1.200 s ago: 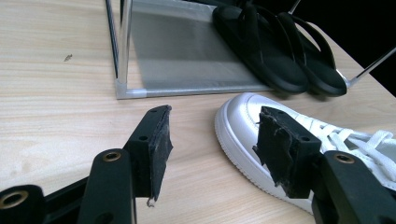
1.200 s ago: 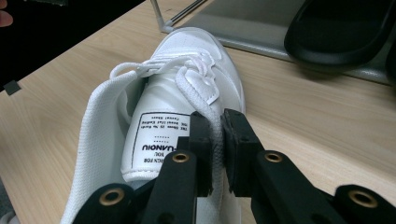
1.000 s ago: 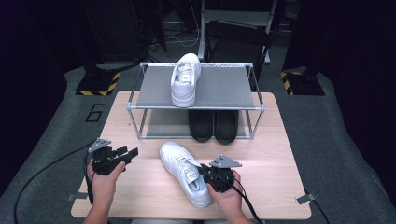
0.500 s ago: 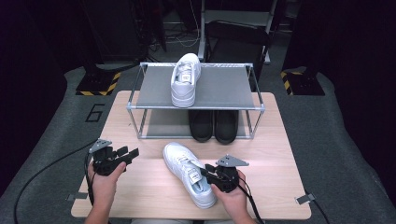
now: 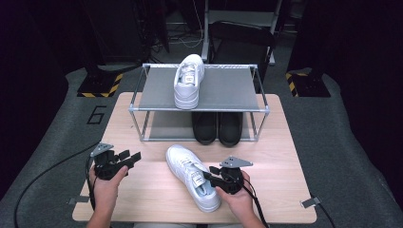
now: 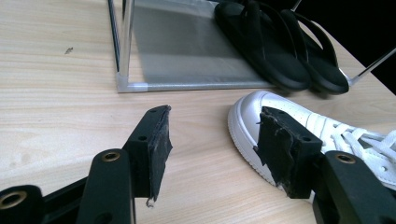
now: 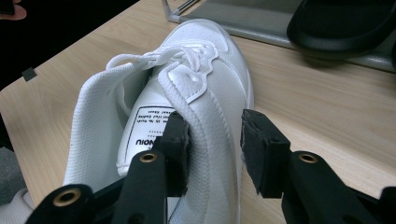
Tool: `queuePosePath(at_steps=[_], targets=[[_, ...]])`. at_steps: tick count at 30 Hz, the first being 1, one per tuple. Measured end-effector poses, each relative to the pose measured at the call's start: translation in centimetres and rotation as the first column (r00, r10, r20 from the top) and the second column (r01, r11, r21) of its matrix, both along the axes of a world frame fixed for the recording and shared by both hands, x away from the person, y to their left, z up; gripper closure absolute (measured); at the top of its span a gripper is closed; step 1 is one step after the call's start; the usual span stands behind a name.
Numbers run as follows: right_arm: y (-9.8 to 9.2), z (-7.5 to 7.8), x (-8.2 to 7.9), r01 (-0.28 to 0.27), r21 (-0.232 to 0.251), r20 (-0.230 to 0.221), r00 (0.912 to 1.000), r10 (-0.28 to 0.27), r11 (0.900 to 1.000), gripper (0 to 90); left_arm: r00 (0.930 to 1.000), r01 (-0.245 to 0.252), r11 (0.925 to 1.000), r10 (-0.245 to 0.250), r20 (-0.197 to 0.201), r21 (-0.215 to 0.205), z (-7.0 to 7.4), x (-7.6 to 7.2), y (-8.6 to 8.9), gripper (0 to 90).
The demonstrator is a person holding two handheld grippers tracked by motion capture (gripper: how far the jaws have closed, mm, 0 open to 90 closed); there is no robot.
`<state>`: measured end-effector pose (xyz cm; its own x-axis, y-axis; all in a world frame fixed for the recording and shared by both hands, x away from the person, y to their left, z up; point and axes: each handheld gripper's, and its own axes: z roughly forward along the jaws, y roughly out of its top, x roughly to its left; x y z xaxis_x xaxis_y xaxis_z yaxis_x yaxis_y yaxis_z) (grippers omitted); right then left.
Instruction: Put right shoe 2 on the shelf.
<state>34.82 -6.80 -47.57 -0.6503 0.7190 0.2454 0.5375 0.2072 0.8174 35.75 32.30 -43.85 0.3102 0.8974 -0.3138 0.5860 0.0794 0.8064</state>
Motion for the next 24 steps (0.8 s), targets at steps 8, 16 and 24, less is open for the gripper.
queuePosePath(at_steps=[8,16,24], targets=[[-0.16,-0.26,0.45,-0.038,-0.009,-0.016,0.9992,0.038,0.999,64.1,1.0,-0.005,1.0,0.005,0.005,-0.004,-0.04,0.06,0.03,43.4],[-0.39,-0.72,0.97,-0.059,0.035,-0.054,0.9967,0.06,0.998,62.5,1.0,-0.006,1.0,0.006,0.005,-0.006,-0.02,0.07,0.02,43.3],[-0.26,-0.82,0.95,-0.062,0.008,-0.037,0.9974,0.063,0.998,63.4,1.0,-0.008,0.9999,0.008,0.001,-0.009,-0.03,0.1,-0.08,43.3]])
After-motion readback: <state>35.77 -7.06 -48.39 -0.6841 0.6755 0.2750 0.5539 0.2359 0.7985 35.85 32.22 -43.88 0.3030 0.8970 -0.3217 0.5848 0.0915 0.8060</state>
